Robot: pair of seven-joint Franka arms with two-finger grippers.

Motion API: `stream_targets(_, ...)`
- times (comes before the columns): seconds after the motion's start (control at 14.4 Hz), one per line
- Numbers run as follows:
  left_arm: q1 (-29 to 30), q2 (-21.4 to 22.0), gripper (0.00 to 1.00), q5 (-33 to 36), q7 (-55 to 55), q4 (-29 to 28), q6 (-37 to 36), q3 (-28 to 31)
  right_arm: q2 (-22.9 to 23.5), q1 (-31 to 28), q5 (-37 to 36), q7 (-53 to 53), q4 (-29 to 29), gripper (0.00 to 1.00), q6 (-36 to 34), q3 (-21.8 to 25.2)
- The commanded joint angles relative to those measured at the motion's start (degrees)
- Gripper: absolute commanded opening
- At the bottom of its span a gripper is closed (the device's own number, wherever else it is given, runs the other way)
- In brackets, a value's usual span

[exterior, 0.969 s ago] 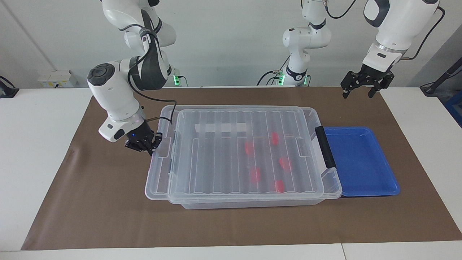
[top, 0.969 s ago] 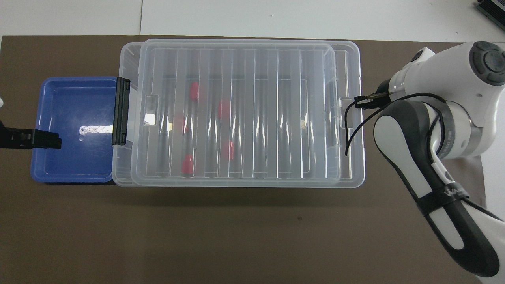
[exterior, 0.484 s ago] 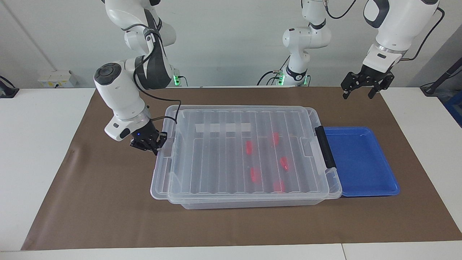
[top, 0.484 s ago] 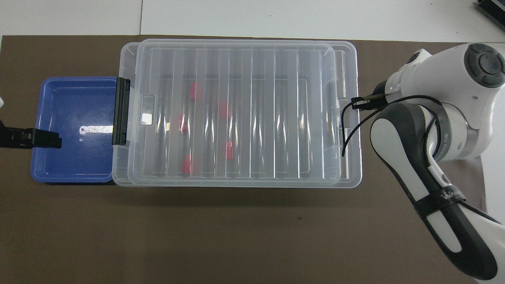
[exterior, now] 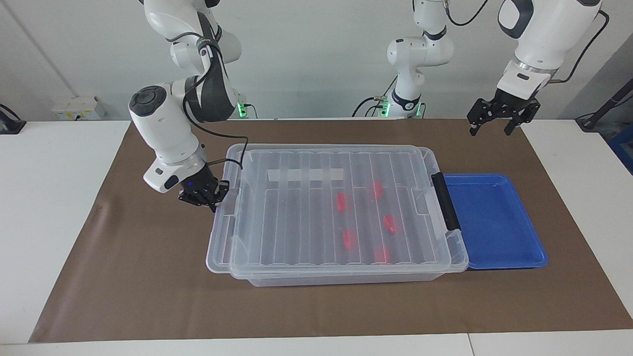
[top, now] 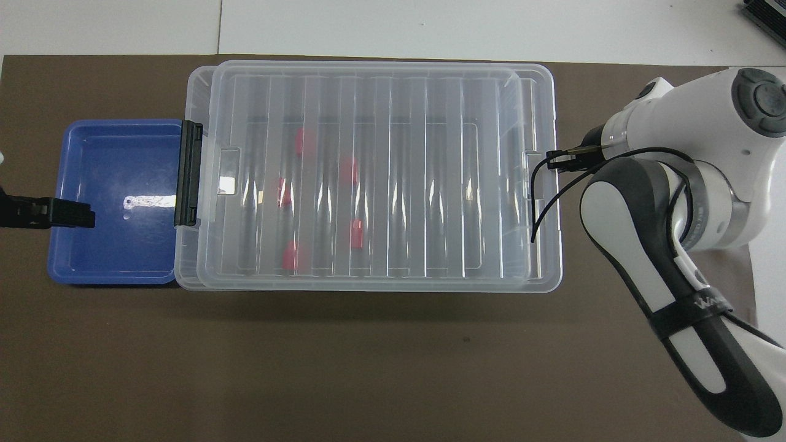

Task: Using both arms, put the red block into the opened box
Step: 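Slide the clear lid back over the box with the right gripper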

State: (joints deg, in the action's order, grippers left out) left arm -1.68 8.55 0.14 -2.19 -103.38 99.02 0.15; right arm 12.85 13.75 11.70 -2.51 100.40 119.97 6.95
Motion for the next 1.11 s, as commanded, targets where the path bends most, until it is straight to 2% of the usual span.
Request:
stream_targets(0.0, 1.07, -0.54, 1.0, -1.02, -0.54, 1.32, -0.22, -0.32, -0.98, 0.75, 2.71, 1.01, 3.13, 0.0, 1.06, -0.71)
stream_targets(0.14, 1.16, -3.27, 1.0, -1.02, -0.54, 5.45, -2.86, -0.32, -1.16, 0.75, 3.76, 0.93, 3.92, 0.0, 1.06, -0.71)
stream_targets(0.35, 1.16, -3.54, 1.0, -1.02, -0.54, 5.29, -2.34, -0.32, -1.42, 0.67, 5.09, 0.66, 4.1, 0.0, 1.06, -0.71)
stream_targets(0.69, 1.16, -7.93, 1.0, -1.98, -0.54, 11.61, -7.52, -0.23, -1.16, -0.91, 3.68, -1.62, 3.05, 0.0, 0.18, -0.28)
stream_targets(0.76, 1.16, -8.54, 1.0, -2.33, -0.54, 12.31, -8.48, -0.23, -1.24, -1.61, 3.07, -1.62, 2.87, 0.46, 0.01, -0.19)
stream_targets(0.83, 1.16, -9.24, 1.0, -2.95, -0.54, 13.28, -9.45, -0.23, -1.51, -2.23, 1.85, -1.62, 2.79, 0.99, 0.0, -0.1)
stream_targets(1.04, 1.51, -10.83, 1.0, -2.69, -0.45, 15.31, -11.04, -0.23, -2.91, -3.46, -5.43, -1.36, 0.42, 1.0, -2.97, -0.01)
